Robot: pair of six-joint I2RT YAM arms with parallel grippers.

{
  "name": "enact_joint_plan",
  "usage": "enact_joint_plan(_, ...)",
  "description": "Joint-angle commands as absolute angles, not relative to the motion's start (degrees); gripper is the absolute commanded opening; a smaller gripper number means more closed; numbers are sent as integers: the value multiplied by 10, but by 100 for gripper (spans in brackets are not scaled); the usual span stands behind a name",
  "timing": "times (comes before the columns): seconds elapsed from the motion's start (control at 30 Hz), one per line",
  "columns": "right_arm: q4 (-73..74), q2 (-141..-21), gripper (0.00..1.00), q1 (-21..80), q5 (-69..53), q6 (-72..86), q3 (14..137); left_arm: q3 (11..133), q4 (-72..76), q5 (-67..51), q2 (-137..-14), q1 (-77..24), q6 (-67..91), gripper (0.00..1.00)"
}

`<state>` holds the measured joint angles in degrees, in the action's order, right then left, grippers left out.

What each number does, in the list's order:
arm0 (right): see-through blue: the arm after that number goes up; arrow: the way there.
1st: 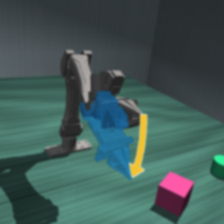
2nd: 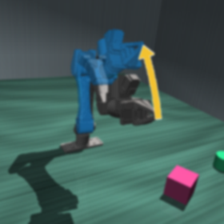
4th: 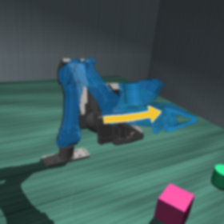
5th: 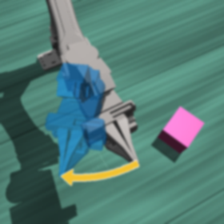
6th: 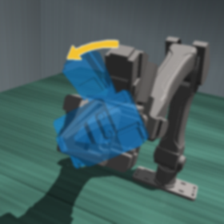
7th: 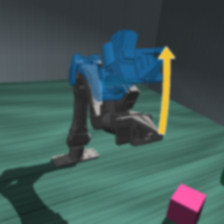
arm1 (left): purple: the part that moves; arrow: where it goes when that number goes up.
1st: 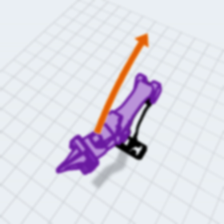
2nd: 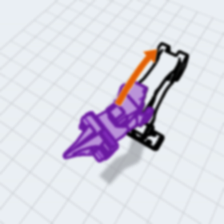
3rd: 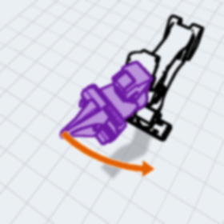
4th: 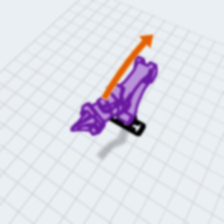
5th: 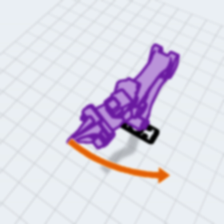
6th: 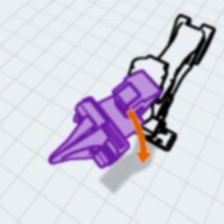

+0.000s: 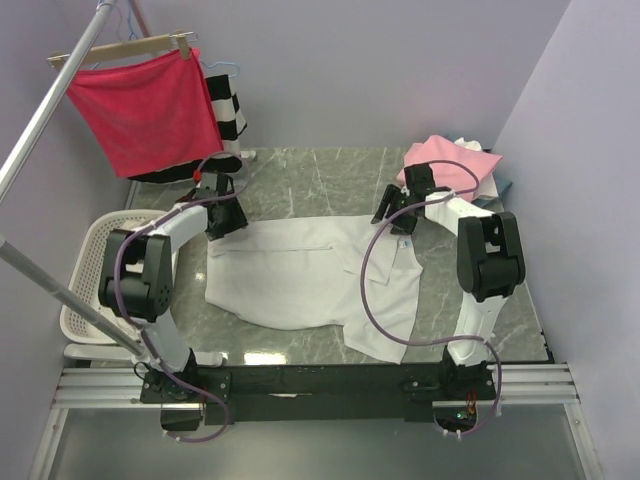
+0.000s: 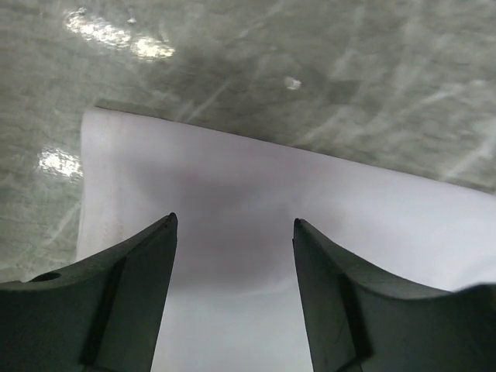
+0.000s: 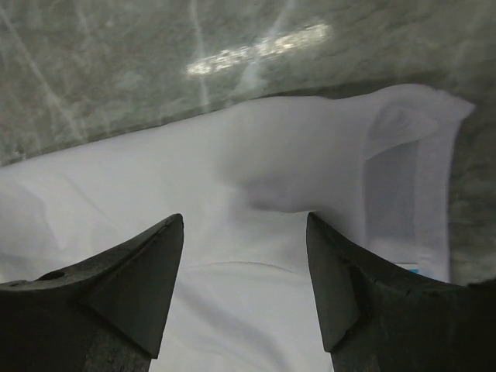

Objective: Fold and stack the t-shirts
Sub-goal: Fold the flattened tshirt in 1/3 of the way

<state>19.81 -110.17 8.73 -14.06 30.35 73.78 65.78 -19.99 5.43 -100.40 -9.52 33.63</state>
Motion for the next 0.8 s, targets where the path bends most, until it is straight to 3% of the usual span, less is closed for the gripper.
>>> enact_joint_plan(0.0,226,-1123,71,69,-80,286,770,676,-214,110,-1046,-95,338,66)
enact_joint_plan(0.23,265,-1177,72,43,-91,271,835,726,-218,140,-1114,-87,331,67)
enact_joint_plan(0.57,352,-1305,73,40,-133,261,1058,902,-258,159,-1232,-85,303,67)
enact_joint_plan(0.7,319,-1306,73,40,-171,243,1090,920,-247,160,-1235,-85,294,67)
enact_joint_plan(0.77,265,-1257,73,40,-182,239,1050,898,-221,155,-1204,-85,295,68)
